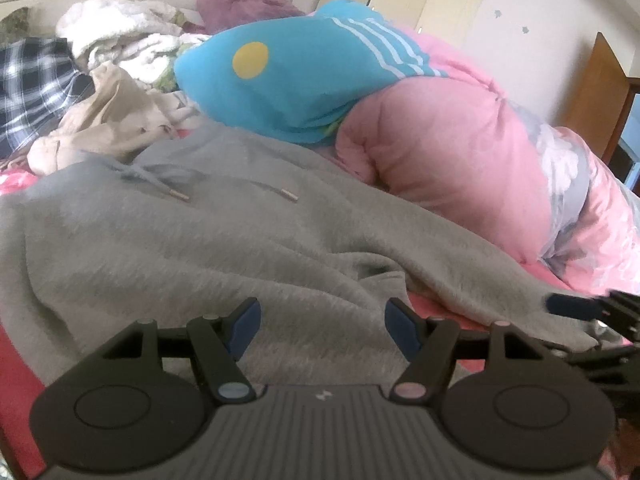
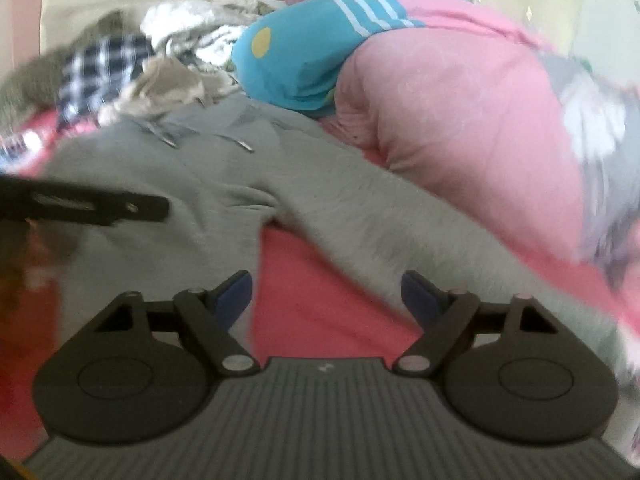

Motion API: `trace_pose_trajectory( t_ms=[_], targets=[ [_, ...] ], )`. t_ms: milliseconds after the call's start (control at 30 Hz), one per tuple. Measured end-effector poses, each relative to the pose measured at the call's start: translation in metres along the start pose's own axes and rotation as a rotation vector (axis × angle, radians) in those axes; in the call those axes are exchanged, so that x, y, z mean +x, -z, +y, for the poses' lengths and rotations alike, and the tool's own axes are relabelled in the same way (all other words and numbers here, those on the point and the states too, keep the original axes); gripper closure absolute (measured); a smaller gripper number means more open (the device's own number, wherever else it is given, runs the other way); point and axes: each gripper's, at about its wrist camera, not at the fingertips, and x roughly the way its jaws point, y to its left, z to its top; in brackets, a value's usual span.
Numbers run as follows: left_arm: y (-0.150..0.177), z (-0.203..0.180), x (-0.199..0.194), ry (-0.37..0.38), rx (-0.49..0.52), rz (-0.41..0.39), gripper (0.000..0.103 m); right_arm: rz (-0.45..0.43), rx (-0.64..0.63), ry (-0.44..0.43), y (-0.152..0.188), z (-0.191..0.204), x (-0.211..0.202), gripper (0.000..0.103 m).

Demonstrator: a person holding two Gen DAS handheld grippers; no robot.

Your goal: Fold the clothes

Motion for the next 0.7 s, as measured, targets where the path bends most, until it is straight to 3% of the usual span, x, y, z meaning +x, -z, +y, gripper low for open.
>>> trace_pose_trajectory(
  t_ms=[67, 167, 300, 433, 567, 700],
  targets=[
    [0.000, -0.003, 0.003, -0.005, 0.000, -0.006, 0.033, 0.003, -0.069, 0.005, 0.000, 0.004, 0.016, 0.042],
    [0.001, -0.006, 0.009, -0.008, -0.004, -0.004, 0.033, -0.001, -0.205, 0.006, 0.000, 0.019, 0.039, 0.053],
    [0.000, -0.007, 0.009, -0.020, -0.002, -0.014, 0.033, -0.025, -0.217, -0.075, -0.003, 0.030, 0.058, 0.059],
    [-0.001, -0.004, 0.007, -0.046, -0.004, -0.031, 0.033, -0.057, -0.376, -0.040, 0.001, 0.046, 0.064, 0.080],
    [-0.004, 0.003, 0.006, -0.088, -0.030, -0.046, 0.034, -0.033, -0.083, -0.203, -0.010, 0.020, 0.066, 0.080],
    [-0.005, 0.005, 0.006, -0.099, -0.035, -0.052, 0.034, -0.005, 0.401, -0.386, -0.008, -0.032, 0.084, 0.076]
  ],
)
